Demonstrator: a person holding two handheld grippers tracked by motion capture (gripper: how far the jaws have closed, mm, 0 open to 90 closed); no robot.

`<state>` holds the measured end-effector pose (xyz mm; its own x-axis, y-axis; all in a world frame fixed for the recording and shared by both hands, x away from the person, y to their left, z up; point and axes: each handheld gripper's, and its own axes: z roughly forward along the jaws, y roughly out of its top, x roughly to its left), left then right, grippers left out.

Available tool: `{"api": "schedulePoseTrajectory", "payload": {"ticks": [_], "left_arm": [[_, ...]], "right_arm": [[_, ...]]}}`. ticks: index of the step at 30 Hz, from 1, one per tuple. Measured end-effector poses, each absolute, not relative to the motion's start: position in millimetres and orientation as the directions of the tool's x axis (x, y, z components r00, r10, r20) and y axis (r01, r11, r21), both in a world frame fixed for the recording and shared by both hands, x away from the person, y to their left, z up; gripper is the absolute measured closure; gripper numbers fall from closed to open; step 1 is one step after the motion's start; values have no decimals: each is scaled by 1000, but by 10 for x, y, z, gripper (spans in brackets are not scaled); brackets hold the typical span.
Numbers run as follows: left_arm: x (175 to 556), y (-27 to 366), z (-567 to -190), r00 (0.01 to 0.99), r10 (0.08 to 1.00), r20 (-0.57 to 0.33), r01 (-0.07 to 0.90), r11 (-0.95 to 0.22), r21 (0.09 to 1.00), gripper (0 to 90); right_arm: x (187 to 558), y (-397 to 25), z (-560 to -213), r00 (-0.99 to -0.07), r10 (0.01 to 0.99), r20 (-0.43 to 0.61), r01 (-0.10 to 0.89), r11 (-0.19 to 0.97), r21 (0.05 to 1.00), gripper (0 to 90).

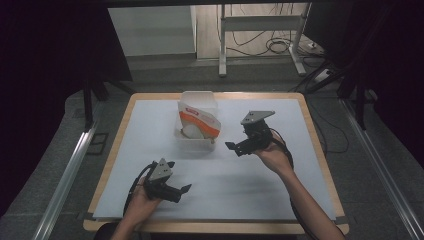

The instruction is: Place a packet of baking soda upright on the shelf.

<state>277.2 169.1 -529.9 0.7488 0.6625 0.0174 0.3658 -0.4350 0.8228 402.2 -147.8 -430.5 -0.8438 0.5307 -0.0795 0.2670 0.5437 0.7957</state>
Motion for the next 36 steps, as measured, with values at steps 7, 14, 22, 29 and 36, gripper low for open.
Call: {"api": "schedulePoseTrajectory", "payload": {"ticks": [7,14,22,29,36], "left_arm": [[2772,1694,-5299,749,662,16,367,-435,823,17],[2771,1695,-5297,750,661,18,365,-436,822,17],[2768,1693,-5294,749,663,18,365,-435,823,17],[2769,1691,-5293,750,661,21,362,-438,823,17],[2766,1687,-5295,750,662,17,364,-434,825,17]], "right_arm": [[3940,-1609,-4342,-837,542,-82,276,546,791,5],[3845,-1711,-4354,-833,547,-86,277,546,790,5],[3681,-1909,-4382,-820,565,-92,284,542,791,5],[3564,-2130,-4430,-798,597,-84,307,522,796,5],[3464,-2354,-4524,-763,642,-71,342,494,800,5]]}}
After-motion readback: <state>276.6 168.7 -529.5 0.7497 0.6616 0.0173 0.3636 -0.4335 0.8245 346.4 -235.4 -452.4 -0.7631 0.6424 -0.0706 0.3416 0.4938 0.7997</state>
